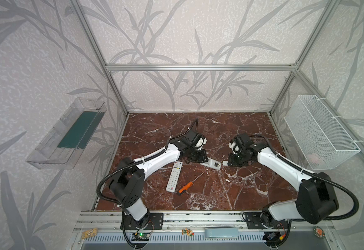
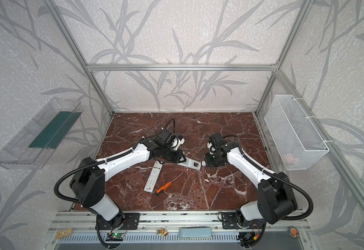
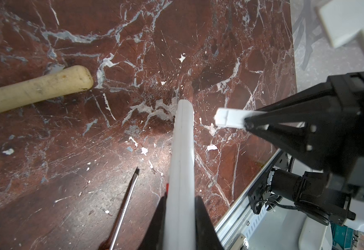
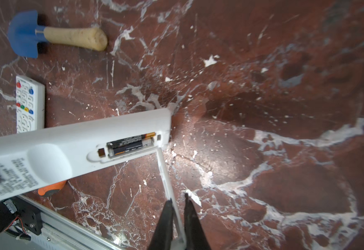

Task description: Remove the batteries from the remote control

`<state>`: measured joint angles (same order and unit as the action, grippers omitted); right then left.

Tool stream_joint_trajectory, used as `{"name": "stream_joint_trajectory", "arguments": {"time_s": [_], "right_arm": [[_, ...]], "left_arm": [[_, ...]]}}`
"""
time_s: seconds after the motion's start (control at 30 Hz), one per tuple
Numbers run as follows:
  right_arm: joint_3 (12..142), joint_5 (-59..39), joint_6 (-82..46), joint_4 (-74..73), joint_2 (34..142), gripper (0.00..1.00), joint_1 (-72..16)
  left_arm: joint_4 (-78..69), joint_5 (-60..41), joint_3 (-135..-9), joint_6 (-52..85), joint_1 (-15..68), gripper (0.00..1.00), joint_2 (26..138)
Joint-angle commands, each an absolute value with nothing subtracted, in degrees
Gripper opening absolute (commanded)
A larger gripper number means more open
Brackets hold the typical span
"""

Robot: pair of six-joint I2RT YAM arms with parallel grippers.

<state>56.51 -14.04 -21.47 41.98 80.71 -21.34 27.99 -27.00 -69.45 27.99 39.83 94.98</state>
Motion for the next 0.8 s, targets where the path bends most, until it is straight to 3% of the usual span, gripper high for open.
{"name": "stream_joint_trajectory", "arguments": {"time_s": [0.0, 0.33, 0.5, 0.63, 0.77], "right_arm": [[55.6, -14.8, -19.3, 44.0, 79.8, 0.12, -17.9], [51.3, -21.8, -20.2, 35.5, 86.5, 0.13, -11.2], [50.6, -23.6, -19.7, 34.1, 90.8, 0.19, -10.5], [50.4, -23.7, -19.7, 33.9, 91.9, 0.31, -10.4], [50.7, -22.8, -19.8, 34.7, 91.2, 0.56, -10.2]], "left_arm": [[34.0, -22.6, -65.9, 27.0, 39.6, 0.00, 96.4], [30.3, -26.6, -62.2, 28.6, 38.7, 0.00, 96.5], [29.5, -27.5, -61.2, 28.7, 38.2, 0.00, 96.6], [28.7, -28.0, -60.6, 28.8, 37.8, 0.00, 96.8], [28.2, -28.2, -60.2, 28.7, 37.6, 0.00, 97.2]]}}
